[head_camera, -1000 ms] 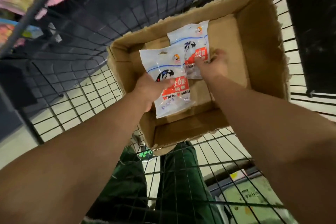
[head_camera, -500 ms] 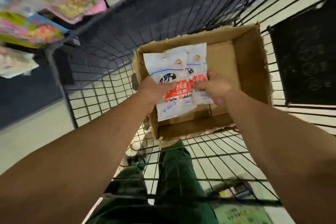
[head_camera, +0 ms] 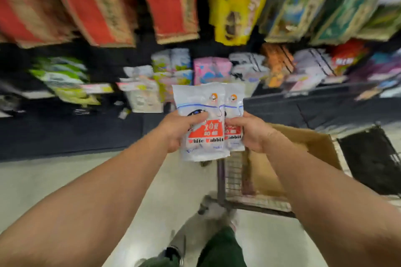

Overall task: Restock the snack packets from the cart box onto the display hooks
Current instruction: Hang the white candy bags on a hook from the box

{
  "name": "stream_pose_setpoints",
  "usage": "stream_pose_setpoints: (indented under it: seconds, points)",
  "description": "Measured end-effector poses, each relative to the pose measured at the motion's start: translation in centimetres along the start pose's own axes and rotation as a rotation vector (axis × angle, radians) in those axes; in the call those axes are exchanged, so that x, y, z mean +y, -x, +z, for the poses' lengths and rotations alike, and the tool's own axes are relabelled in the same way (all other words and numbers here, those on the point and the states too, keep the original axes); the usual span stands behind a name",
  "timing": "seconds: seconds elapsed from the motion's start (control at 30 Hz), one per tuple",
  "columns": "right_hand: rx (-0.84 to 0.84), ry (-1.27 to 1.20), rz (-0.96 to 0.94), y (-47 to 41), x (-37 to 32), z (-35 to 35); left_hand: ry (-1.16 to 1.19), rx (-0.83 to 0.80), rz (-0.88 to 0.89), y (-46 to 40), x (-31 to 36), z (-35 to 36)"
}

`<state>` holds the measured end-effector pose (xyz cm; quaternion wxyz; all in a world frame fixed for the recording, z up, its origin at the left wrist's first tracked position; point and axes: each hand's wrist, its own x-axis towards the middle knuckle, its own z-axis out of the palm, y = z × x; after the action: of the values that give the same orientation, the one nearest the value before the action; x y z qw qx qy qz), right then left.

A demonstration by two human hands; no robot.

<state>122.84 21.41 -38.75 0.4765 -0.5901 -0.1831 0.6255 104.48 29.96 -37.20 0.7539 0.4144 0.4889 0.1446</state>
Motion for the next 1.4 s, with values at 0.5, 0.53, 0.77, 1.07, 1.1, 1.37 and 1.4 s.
stream_pose_setpoints:
  seconds: [0.5,0.53,0.77,1.07,1.1,1.37,1.4]
  points:
    - [-0.314,0.312,-0.289,-0.9,-1.8,50.0,0.306,0.540,0.307,25.2,1.6,-39.0]
    - [-0.351,0.308,-0.295,-1.3,-1.5,52.2,0.340,0.568,0.322,25.9,1.4,-40.7]
    - [-0.471,0.356,-0.287,-6.1,-0.1,65.3,0.431,0.706,0.363,27.1,1.2,-52.1]
    - [-0.716,0.415,-0.190,-16.5,-4.0,80.4,0.521,0.814,0.347,24.5,8.3,-67.5]
    - [-0.743,0.430,-0.192,-17.6,-4.5,82.0,0.534,0.821,0.360,24.4,9.2,-69.0]
    - [-0.677,0.449,-0.274,-21.8,-5.2,92.4,0.551,0.888,0.380,23.6,13.6,-79.2]
    - [-0.657,0.448,-0.290,-22.5,-5.2,93.5,0.555,0.888,0.386,23.4,14.0,-80.5]
